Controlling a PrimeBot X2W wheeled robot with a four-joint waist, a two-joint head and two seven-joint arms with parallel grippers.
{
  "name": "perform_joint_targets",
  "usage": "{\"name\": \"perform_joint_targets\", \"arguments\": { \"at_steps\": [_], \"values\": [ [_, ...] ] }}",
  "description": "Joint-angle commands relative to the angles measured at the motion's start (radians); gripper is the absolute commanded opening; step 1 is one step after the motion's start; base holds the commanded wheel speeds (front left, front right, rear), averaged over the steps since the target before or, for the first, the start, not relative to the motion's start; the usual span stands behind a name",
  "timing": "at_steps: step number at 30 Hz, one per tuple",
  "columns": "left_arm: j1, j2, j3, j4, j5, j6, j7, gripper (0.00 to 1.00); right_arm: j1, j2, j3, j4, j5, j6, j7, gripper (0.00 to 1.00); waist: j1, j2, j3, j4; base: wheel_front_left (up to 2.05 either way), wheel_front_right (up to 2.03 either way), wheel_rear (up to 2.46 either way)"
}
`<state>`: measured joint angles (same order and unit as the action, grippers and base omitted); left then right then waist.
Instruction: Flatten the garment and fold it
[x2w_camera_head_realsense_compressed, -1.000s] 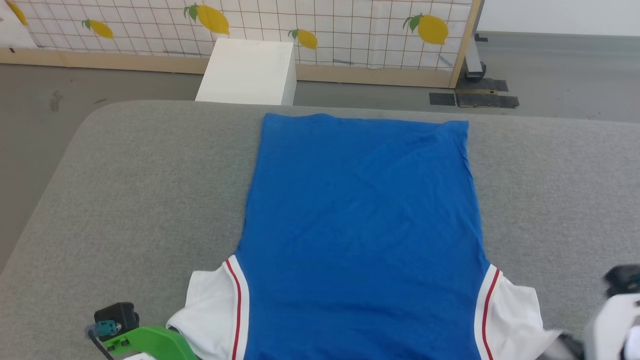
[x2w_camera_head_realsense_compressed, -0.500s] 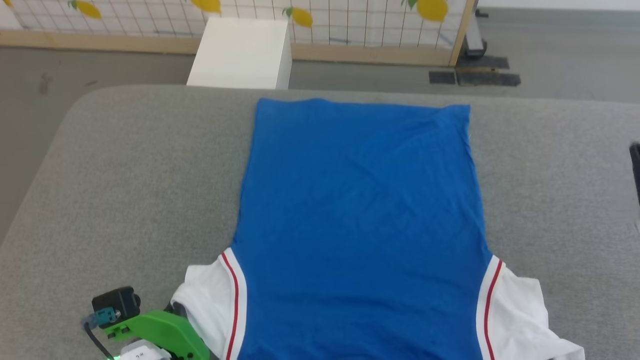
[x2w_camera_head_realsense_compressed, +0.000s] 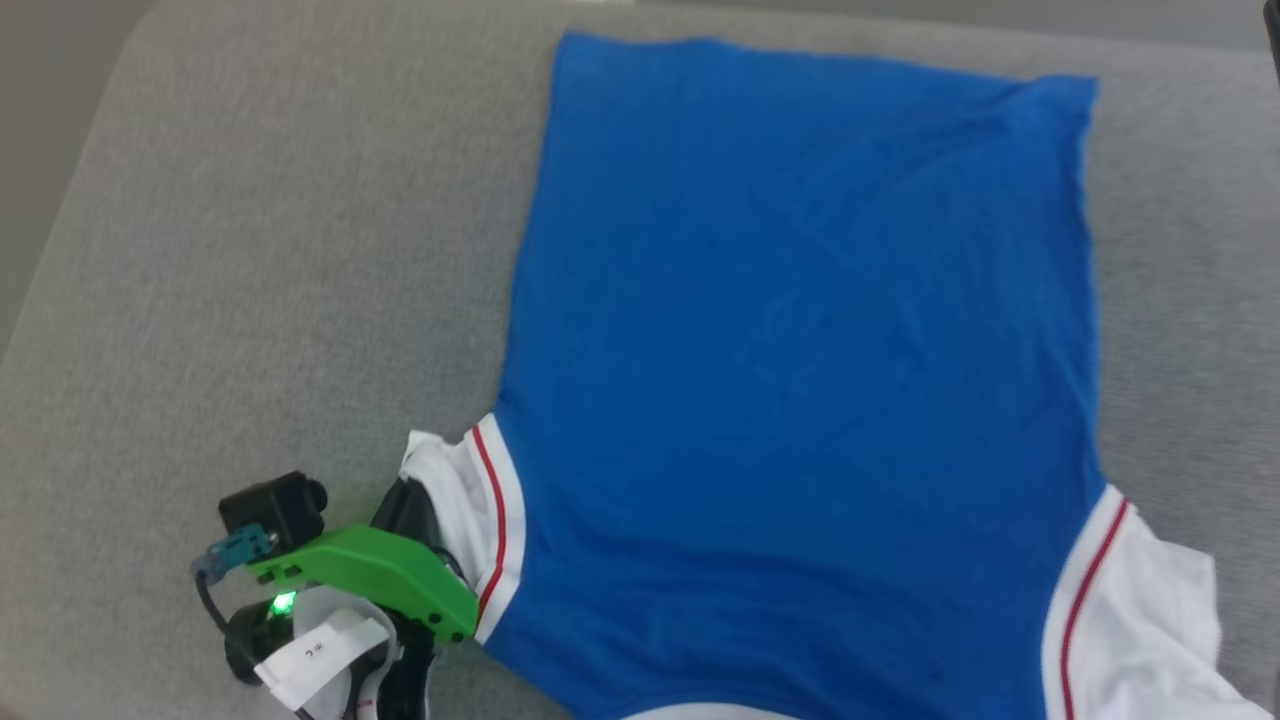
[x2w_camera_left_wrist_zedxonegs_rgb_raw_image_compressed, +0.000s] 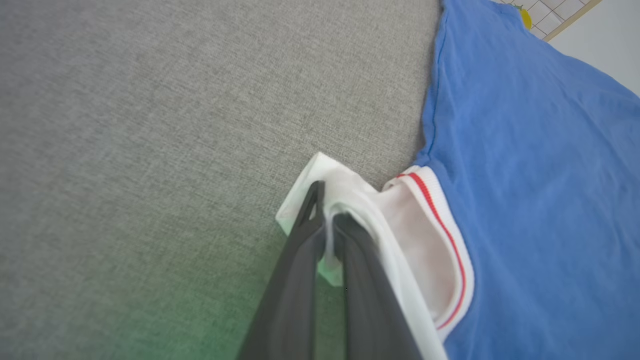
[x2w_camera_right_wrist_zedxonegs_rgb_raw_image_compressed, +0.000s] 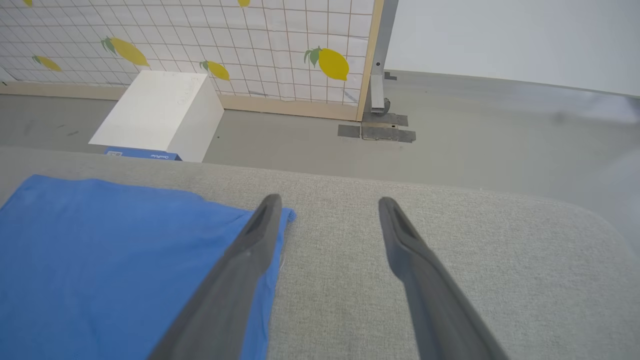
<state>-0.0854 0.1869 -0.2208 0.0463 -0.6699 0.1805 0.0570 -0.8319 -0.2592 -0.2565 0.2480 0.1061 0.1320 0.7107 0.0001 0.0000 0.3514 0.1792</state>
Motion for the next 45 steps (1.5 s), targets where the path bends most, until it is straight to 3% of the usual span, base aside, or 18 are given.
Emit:
{"name": "perform_joint_targets", "arguments": {
  "at_steps": [1,10,20,21,22,23,27,34,39,45],
  "values": [
    [-0.021,-0.007,-0.005,-0.003,-0.003,-0.008,-0.010,0.00,-0.033,-0.018,0.022,0.026,-0.019,-0.001,0.026,1.00,-0.0001,0.0000,0.152,0.121,0.00,0.00,0.00],
    [-0.045,-0.049,-0.035,0.012,-0.016,-0.036,-0.043,0.00,-0.156,-0.091,0.134,0.144,-0.079,-0.001,0.203,1.00,-0.0001,0.0000,0.248,0.191,0.00,0.00,0.00],
    [-0.060,-0.062,-0.044,0.042,-0.028,-0.053,-0.064,0.00,-0.150,-0.126,0.184,0.181,-0.081,-0.001,0.321,1.00,-0.0001,0.0000,0.262,0.192,0.00,0.00,0.00],
    [-0.062,-0.062,-0.044,0.044,-0.028,-0.053,-0.065,0.00,-0.145,-0.127,0.180,0.182,-0.081,-0.001,0.331,0.84,-0.0001,0.0000,0.259,0.189,0.00,0.00,0.00],
    [-0.063,-0.060,-0.044,0.046,-0.028,-0.054,-0.065,0.00,-0.140,-0.127,0.177,0.181,-0.079,-0.001,0.337,0.15,-0.0001,0.0000,0.254,0.185,0.00,0.00,0.00],
    [-0.064,-0.059,-0.045,0.048,-0.027,-0.054,-0.065,0.00,-0.136,-0.125,0.170,0.178,-0.076,-0.001,0.339,0.00,-0.0001,0.0000,0.249,0.182,0.00,0.00,0.00],
    [-0.065,-0.047,-0.044,0.055,-0.021,-0.051,-0.064,0.00,-0.124,-0.113,0.139,0.150,-0.055,-0.001,0.314,0.00,-0.0001,0.0000,0.204,0.160,0.00,0.00,0.00],
    [-0.050,-0.016,-0.044,0.058,-0.012,-0.039,-0.041,0.00,-0.069,-0.125,0.105,0.057,0.019,-0.001,0.158,0.00,-0.0001,0.0000,0.052,0.087,0.00,0.00,0.00],
    [-0.013,0.003,-0.047,0.048,-0.010,-0.020,-0.015,0.00,0.098,-0.175,0.086,-0.069,0.096,-0.001,0.094,0.00,-0.0001,0.0000,-0.066,0.010,0.00,0.00,0.00],
    [0.036,0.024,-0.047,0.017,-0.008,0.005,0.013,0.00,0.402,-0.144,0.002,-0.243,0.163,-0.001,0.114,0.00,-0.0001,0.0000,-0.162,-0.087,0.00,0.00,0.00]
  ]
}}
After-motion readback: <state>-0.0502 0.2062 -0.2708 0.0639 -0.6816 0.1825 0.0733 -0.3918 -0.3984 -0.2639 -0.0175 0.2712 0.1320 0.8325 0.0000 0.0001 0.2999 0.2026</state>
